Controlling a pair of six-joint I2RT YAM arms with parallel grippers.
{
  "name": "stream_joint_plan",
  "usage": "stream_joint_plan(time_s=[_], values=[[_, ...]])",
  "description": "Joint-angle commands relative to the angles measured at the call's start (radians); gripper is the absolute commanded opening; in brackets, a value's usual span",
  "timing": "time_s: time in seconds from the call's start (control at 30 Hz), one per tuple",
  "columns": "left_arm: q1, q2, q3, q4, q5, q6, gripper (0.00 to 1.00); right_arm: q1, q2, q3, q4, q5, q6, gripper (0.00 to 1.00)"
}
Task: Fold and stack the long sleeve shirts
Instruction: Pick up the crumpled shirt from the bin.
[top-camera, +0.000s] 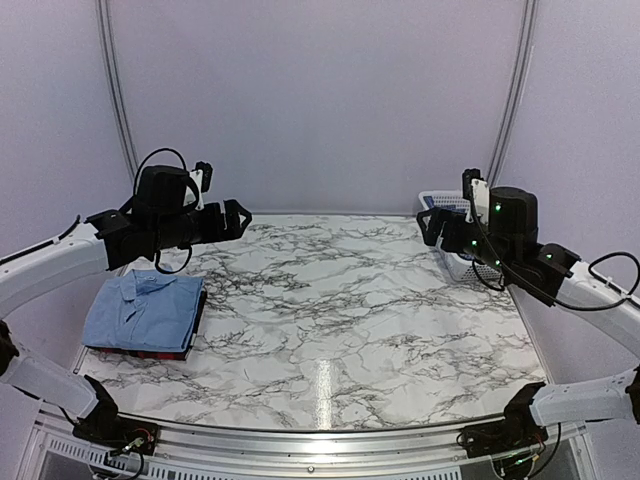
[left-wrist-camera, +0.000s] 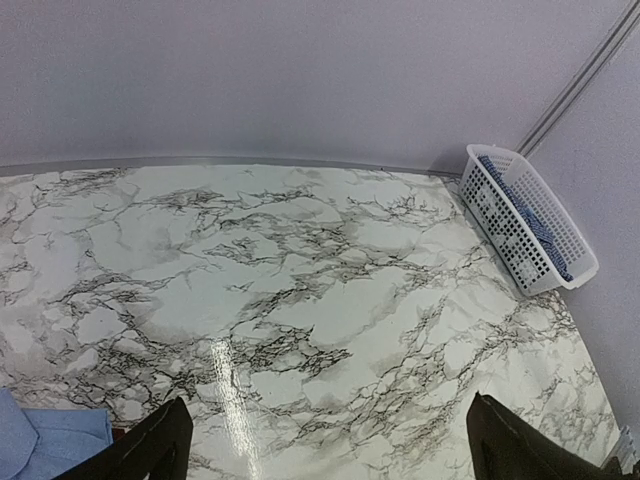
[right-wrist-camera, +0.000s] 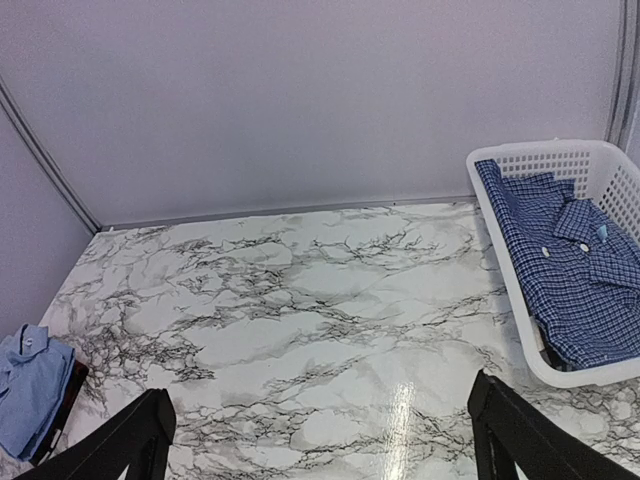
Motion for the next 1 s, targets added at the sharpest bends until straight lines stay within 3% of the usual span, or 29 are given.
stream_joint_plan(time_s=[0.0,0.4,0.97], values=[[-0.004,-0.011,0.0,0.032,0.01,0.001,0.99,-0.003,-0.021,-0.007,0.021,-0.015,-0.013,0.98],[-0.004,-0.013,-0.001,0.032,0.017,-0.001,0.99,-0.015,0.113,0.094,-0.024,0.064,-0.051,0.99],[-0.004,-0.055,-0.02,0.03,0.045,0.001,0.99,-0.488,0.544,0.331,-0.009,-0.09,-0.007,0.95]])
